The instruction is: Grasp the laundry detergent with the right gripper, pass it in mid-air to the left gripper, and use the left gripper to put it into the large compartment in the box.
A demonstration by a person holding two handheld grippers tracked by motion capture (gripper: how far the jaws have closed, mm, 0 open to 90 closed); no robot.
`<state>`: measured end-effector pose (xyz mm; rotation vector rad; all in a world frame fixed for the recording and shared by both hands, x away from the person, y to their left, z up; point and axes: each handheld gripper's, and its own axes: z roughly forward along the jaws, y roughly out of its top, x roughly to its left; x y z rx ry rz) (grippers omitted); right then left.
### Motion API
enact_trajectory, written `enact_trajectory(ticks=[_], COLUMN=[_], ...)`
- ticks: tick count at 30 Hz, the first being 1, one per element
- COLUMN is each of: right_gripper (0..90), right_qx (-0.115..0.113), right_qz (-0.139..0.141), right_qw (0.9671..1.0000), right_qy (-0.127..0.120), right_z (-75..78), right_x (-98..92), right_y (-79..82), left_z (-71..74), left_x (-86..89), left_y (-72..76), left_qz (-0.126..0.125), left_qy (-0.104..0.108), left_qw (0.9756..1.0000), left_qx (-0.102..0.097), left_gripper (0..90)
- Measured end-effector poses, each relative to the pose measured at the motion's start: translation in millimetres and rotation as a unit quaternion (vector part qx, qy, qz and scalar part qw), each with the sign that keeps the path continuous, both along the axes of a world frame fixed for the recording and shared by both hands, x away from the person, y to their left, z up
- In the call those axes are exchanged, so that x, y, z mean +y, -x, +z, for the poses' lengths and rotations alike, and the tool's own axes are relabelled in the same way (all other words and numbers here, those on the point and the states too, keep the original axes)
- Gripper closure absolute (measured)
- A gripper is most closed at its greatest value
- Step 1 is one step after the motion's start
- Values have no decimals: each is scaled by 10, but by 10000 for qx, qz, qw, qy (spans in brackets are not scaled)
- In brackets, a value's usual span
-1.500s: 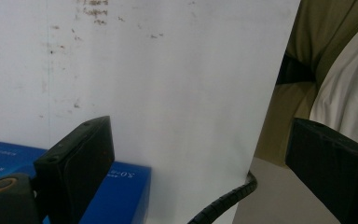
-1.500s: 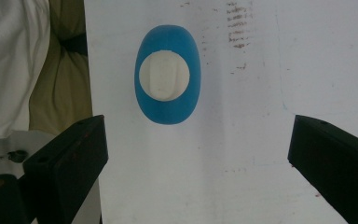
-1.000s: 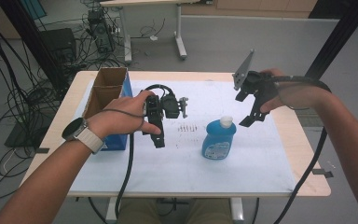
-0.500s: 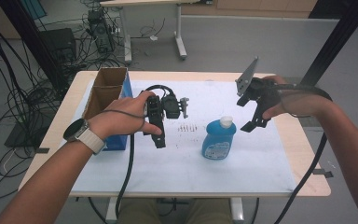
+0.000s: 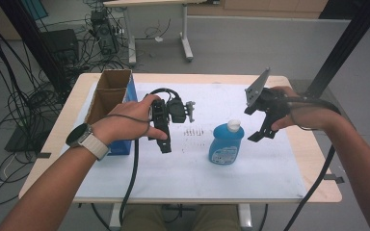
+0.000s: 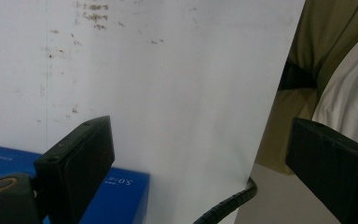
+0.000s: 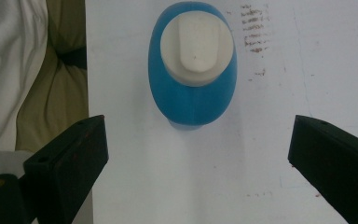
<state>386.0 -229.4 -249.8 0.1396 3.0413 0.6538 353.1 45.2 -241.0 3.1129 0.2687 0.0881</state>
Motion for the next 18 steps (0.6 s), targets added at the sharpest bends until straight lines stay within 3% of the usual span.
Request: enact_trajectory(ticks=[18], right_gripper=[45], right_qx=[-46], right_qz=[-124], right_qw=[9996], right_qy=[-268], right_z=[-199], right_x=[-62], right_y=[19], left_z=[-13], left_x=[-24], left_y=[-5], left_qz=[16], left_qy=[-2], left_qw=[10000], left_qx=[13], left_gripper=[86])
